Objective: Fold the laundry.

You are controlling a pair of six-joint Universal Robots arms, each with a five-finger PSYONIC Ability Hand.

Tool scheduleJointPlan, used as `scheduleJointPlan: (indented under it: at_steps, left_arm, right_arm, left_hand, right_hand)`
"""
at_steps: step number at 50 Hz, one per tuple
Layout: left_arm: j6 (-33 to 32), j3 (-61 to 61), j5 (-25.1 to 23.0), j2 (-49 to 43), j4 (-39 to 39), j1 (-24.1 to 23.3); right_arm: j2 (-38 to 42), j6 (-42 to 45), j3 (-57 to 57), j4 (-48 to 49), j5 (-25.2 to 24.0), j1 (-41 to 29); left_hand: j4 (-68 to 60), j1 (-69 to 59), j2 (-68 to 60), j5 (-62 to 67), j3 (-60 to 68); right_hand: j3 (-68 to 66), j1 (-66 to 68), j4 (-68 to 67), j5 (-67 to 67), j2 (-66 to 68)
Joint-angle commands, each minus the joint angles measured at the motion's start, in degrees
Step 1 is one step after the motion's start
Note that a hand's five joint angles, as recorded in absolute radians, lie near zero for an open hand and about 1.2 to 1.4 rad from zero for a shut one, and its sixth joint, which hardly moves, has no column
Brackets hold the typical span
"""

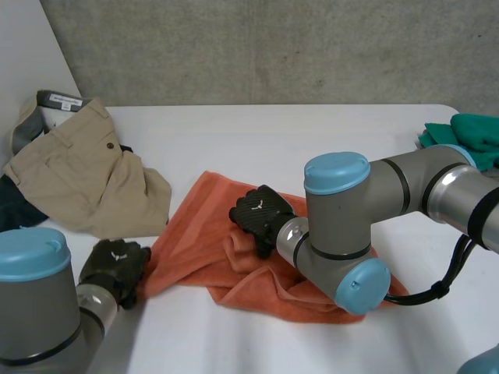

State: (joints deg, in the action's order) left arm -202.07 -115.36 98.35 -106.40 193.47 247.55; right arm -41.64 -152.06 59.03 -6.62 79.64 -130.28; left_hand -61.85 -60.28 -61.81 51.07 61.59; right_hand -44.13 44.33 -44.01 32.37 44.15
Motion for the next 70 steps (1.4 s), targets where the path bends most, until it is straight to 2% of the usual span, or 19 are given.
scheduleJointPlan:
  at_steps: [1,6,15,23,29,33,36,38,42,46,52,56,57,58,60,62,63,68,70]
  left_arm:
    - [-0.7,3.2,3.1,0.5,3.8,-0.2]
    - [-0.9,6.0,4.3,5.8,3.7,-0.7]
    - [-0.9,13.0,4.0,18.9,-0.7,-0.6]
    - [-0.9,17.7,3.8,22.6,-7.3,-0.1]
    - [-1.0,17.1,2.6,19.8,-11.5,0.0]
    - [-1.0,17.2,2.0,12.5,-13.6,0.0]
    - [-1.0,18.5,1.9,7.6,-13.7,0.1]
    - [-1.0,20.2,1.9,4.2,-13.7,0.2]
    - [-1.3,22.5,2.1,-0.7,-14.3,0.0]
    - [-1.2,20.9,2.2,-2.8,-14.9,-1.3]
    - [-1.6,13.5,2.1,3.3,-18.3,-5.8]
    - [-3.2,9.4,1.7,9.3,-23.7,-10.2]
    - [-3.9,8.8,1.5,10.2,-24.9,-10.9]
    - [-5.6,8.4,1.1,11.9,-26.7,-12.1]
    - [-7.3,8.5,0.5,13.3,-27.8,-12.5]
    - [-9.7,9.4,-0.1,14.5,-28.0,-12.4]
    - [-10.5,9.9,0.0,14.6,-27.9,-12.4]
    - [-13.6,17.6,0.0,13.9,-24.9,-10.3]
    - [-13.4,22.1,-0.1,11.9,-21.4,-7.6]
  right_arm:
    - [-2.5,-0.2,-0.1,-0.2,2.4,0.1]
    - [-12.4,0.9,3.6,0.3,3.4,1.2]
    - [-31.8,7.6,13.0,-0.5,2.6,16.0]
    - [-43.7,16.8,17.7,-6.6,2.0,27.0]
    - [-44.9,28.6,24.8,-17.9,-1.1,32.5]
    - [-44.2,35.1,29.3,-20.6,-1.2,36.0]
    - [-42.1,36.7,29.4,-19.1,-1.0,36.9]
    - [-38.8,36.1,28.2,-17.1,-0.5,36.9]
    - [-29.7,29.1,23.1,-11.1,0.5,36.7]
    - [-26.7,23.1,21.8,-7.8,0.0,36.7]
    - [-27.1,17.3,23.5,-0.9,-1.1,36.4]
    - [-32.9,13.0,25.3,3.7,-6.3,35.3]
    - [-35.7,11.2,26.0,4.8,-9.7,35.2]
    - [-37.0,10.2,26.2,5.1,-11.4,35.1]
    - [-39.6,8.5,26.9,5.8,-14.8,34.8]
    - [-42.8,6.1,27.6,6.4,-19.1,34.5]
    - [-44.2,5.2,27.6,6.4,-20.5,34.2]
    - [-51.5,-1.2,28.3,8.6,-25.4,33.6]
    - [-53.3,-3.1,28.5,9.4,-25.8,33.5]
  left_hand:
    - [-18.1,-19.7,-18.2,18.9,18.4]
    - [-18.1,-19.7,-18.2,18.9,18.4]
    - [-18.1,-19.7,-18.2,18.9,18.4]
    - [-18.1,-19.7,-18.2,18.9,18.4]
    - [-18.1,-19.7,-18.2,18.9,18.4]
    - [-18.1,-19.7,-18.2,18.9,18.4]
    - [-18.1,-19.7,-18.2,18.9,18.4]
    - [-18.1,-19.7,-18.2,18.9,18.4]
    - [-18.1,-19.7,-18.2,18.9,18.4]
    - [-18.1,-19.7,-18.2,18.9,18.4]
    - [-18.1,-19.7,-18.2,18.9,18.4]
    - [-18.1,-19.7,-18.2,18.9,18.4]
    - [-18.1,-19.7,-18.2,18.9,18.4]
    - [-12.0,-13.6,-12.1,12.8,12.3]
    - [10.8,9.3,10.8,-10.1,-10.6]
    - [43.6,42.0,43.5,-42.8,-43.3]
    - [49.9,48.3,49.8,-49.1,-49.6]
    - [51.8,50.2,51.8,-51.0,-51.5]
    - [51.9,50.3,51.8,-51.1,-51.6]
  right_hand:
    - [-35.9,35.7,-36.0,37.6,35.8]
    - [-35.9,35.7,-36.0,37.6,35.8]
    - [-35.9,35.7,-36.0,37.6,35.8]
    - [-35.9,35.7,-36.0,37.6,35.8]
    - [-35.9,35.7,-36.0,37.6,35.8]
    - [-35.9,35.7,-36.0,37.6,35.8]
    - [-35.9,35.7,-36.0,37.6,35.8]
    - [-35.9,35.7,-36.0,37.6,35.8]
    - [-35.9,35.7,-36.0,37.6,35.8]
    - [-35.9,35.7,-36.0,37.6,35.8]
    - [-35.9,35.7,-36.0,37.6,35.8]
    - [-35.9,35.7,-36.0,37.6,35.8]
    - [-35.9,35.7,-36.0,37.6,35.8]
    - [-35.9,35.7,-36.0,37.6,35.8]
    - [-35.9,35.7,-36.0,37.6,35.8]
    - [-35.9,35.7,-36.0,37.6,35.8]
    - [-35.9,35.7,-36.0,37.6,35.8]
    - [-35.9,35.7,-36.0,37.6,35.8]
    - [-35.9,35.7,-36.0,37.6,35.8]
